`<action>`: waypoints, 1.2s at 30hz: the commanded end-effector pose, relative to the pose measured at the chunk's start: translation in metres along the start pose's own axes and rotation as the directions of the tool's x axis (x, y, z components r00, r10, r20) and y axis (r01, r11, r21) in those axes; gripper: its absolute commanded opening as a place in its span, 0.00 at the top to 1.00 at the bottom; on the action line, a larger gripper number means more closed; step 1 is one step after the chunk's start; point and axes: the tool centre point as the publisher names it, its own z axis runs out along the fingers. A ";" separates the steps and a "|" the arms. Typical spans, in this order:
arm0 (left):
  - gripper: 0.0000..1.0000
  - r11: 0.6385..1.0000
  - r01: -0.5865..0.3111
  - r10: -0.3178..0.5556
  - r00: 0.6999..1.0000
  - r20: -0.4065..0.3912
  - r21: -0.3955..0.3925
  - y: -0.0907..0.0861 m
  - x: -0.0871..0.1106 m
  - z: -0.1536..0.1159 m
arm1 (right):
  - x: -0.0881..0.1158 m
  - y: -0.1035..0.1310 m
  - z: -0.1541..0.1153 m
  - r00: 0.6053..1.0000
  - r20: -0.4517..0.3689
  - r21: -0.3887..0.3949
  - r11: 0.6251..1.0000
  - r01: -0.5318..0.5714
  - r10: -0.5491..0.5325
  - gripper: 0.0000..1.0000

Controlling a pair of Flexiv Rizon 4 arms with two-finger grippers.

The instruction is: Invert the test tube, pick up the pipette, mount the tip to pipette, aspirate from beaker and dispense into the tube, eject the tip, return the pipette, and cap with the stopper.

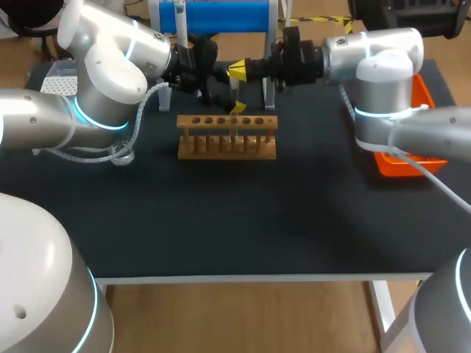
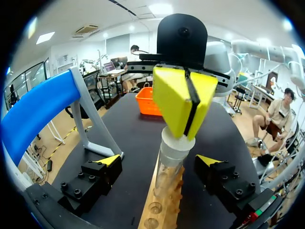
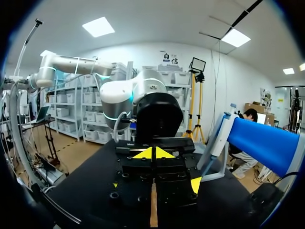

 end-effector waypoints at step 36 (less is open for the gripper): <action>0.00 1.000 0.000 0.000 1.000 -0.001 -0.002 -0.001 -0.001 0.000 | -0.005 -0.016 -0.002 0.998 0.009 -0.004 0.998 -0.061 0.061 1.00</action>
